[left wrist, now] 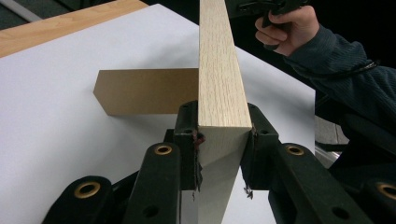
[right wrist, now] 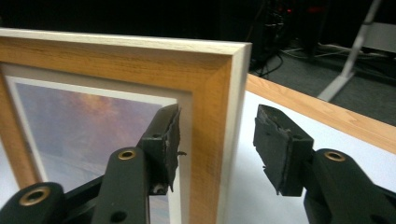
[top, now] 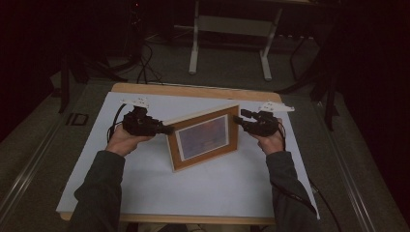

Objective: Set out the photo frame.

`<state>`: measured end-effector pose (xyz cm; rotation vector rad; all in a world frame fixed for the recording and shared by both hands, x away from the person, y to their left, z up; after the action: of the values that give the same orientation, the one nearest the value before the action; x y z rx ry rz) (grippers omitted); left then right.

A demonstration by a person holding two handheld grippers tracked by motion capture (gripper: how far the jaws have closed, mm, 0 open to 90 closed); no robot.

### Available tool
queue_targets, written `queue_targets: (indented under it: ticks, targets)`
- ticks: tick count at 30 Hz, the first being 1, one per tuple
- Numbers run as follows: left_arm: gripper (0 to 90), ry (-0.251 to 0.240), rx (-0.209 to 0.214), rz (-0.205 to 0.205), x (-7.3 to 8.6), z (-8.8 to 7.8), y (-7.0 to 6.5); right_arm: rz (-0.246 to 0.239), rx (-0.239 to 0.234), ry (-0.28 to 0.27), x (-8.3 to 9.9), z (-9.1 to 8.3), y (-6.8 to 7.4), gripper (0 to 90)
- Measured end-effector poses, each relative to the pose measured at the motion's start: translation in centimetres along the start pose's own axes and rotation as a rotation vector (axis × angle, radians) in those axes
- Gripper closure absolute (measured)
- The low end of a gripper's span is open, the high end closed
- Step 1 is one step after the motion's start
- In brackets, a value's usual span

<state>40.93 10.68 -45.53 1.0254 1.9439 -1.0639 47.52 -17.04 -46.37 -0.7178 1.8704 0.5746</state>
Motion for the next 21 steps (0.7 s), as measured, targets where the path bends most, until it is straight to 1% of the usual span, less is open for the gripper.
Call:
queue_targets:
  ticks: [5, 9, 14, 18, 21]
  targets:
    - [72.9, -0.004, 0.01, 0.0, 0.0, 0.1, 0.1, 0.002, -0.054, 0.009, 0.0, 0.6, 0.5, 45.4]
    - [72.9, 0.002, 0.013, 0.008, -0.1, 0.1, 0.2, 0.012, -0.081, 0.017, 0.0, 1.2, 0.5, 41.0]
    - [72.9, 0.0, 0.021, 0.019, -0.3, 0.1, 0.6, 0.015, -0.094, 0.026, -0.2, 1.9, 0.5, 40.4]
    - [72.9, -0.009, 0.022, 0.017, -0.4, 0.2, 0.8, 0.024, -0.1, 0.025, -0.2, 2.1, 0.5, 41.1]
    - [72.7, -0.022, 0.004, 0.016, -0.6, 0.3, 1.1, 0.046, -0.105, 0.017, -0.2, 1.9, 0.2, 44.5]
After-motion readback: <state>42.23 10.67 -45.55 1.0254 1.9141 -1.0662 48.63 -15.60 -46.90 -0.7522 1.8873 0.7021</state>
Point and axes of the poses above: each handheld gripper's, and its own axes: z roughly forward along the jaws, x roughly out of its underside, y roughly to its left, the point moved 9 cm from there along z, roughly forward along the jaws, and after that the axes turned 3 degrees about x, right-handed, at the moved point
